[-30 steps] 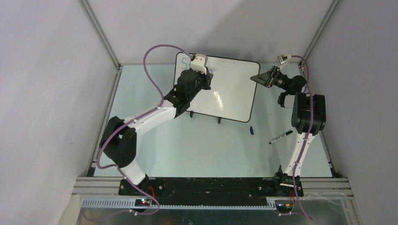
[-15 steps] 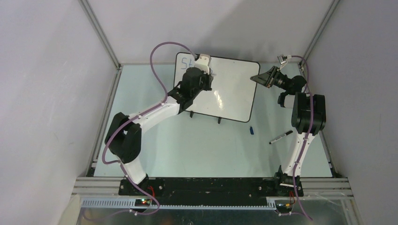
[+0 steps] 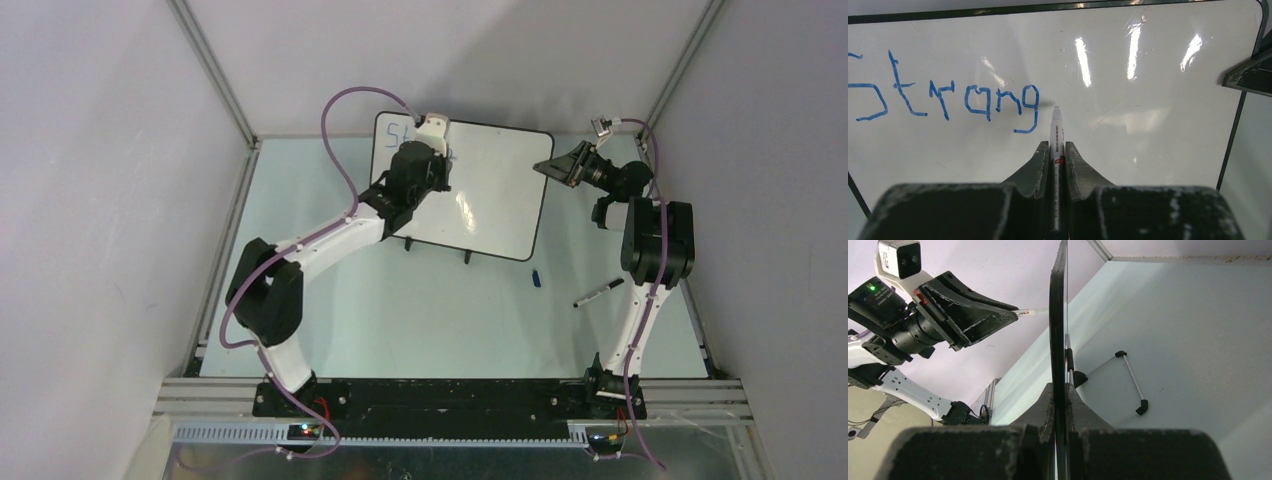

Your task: Write a sentence on the whiteboard

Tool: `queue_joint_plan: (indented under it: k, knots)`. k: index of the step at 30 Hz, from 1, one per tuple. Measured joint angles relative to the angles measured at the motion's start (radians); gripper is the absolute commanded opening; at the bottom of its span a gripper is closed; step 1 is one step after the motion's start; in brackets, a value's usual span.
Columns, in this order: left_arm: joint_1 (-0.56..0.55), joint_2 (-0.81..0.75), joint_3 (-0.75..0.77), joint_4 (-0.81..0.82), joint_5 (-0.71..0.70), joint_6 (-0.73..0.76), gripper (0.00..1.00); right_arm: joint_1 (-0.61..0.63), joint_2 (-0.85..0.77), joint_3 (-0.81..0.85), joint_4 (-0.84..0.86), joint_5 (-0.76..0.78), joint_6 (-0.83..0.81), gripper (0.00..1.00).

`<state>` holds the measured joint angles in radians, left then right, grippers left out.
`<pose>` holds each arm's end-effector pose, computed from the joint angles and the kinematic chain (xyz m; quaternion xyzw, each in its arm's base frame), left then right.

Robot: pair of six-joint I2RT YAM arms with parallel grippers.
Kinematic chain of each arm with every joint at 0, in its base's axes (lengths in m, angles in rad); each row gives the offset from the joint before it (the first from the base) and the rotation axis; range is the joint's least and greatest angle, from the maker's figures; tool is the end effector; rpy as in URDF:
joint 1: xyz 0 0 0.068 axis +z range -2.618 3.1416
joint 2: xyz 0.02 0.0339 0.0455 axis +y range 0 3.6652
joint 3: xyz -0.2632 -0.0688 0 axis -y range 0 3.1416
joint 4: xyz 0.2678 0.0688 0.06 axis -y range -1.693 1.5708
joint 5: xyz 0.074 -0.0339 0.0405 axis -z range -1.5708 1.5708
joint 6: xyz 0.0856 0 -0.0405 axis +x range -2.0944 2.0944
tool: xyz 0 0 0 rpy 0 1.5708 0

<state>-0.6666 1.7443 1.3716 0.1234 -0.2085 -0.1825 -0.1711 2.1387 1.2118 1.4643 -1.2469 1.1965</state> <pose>0.3957 -0.2888 0.2922 0.1262 0.7777 -0.1766 0.5900 0.4644 0.0021 0.2091 -0.1401 0.6316 0.5976 0.4736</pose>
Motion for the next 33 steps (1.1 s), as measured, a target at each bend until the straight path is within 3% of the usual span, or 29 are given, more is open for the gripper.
queue_joint_plan:
  k: [33]
  knots:
    - [0.000, 0.056, 0.084, -0.023, -0.025, 0.011, 0.00, 0.000, 0.000, 0.000, 0.000, 0.000, 0.000, 0.00]
